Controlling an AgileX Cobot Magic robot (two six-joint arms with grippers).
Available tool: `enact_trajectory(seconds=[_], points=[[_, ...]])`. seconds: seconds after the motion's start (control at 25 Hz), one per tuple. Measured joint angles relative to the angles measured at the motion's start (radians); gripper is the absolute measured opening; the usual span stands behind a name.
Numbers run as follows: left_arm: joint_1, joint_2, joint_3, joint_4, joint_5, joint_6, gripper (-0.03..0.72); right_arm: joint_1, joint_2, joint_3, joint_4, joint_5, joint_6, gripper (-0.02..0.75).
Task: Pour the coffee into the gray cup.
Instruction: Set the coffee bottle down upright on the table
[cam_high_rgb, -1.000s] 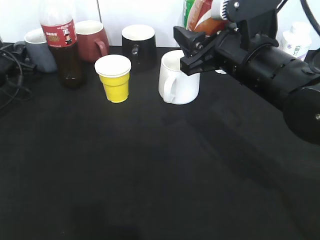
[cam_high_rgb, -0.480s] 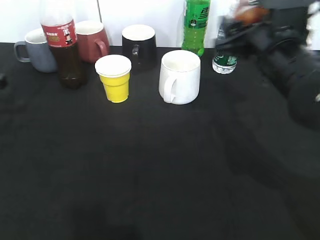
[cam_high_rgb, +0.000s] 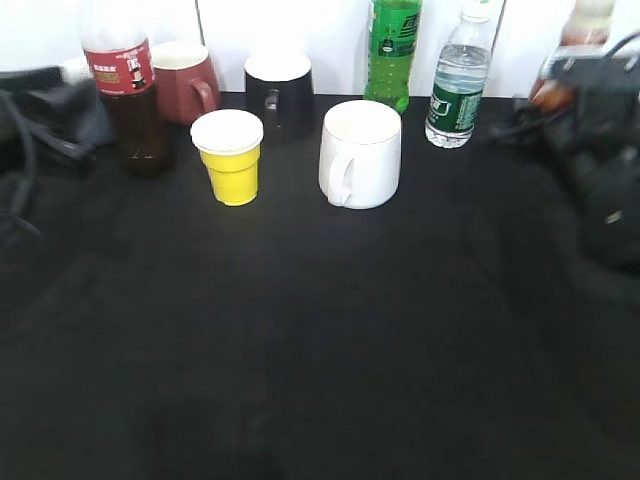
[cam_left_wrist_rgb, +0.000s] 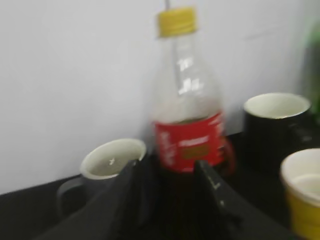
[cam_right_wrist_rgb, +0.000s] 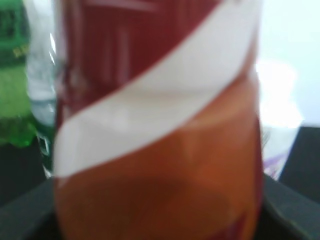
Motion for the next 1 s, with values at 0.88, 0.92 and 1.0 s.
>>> enact_trajectory(seconds=[0.88, 0.92, 1.0], points=[[-0.025, -0.001, 0.000, 0.001, 0.005, 0.000, 0.271, -0.054, 0.249, -0.256, -0.078, 0.096, 0.129, 0.612], [-0.025, -0.001, 0.000, 0.001, 0.005, 0.000, 0.271, -0.054, 0.246, -0.256, -0.078, 0.121, 0.129, 0.612], [-0.025, -0.001, 0.000, 0.001, 0.005, 0.000, 0.271, -0.054, 0.245, -0.255, -0.077, 0.161, 0.128, 0.612]])
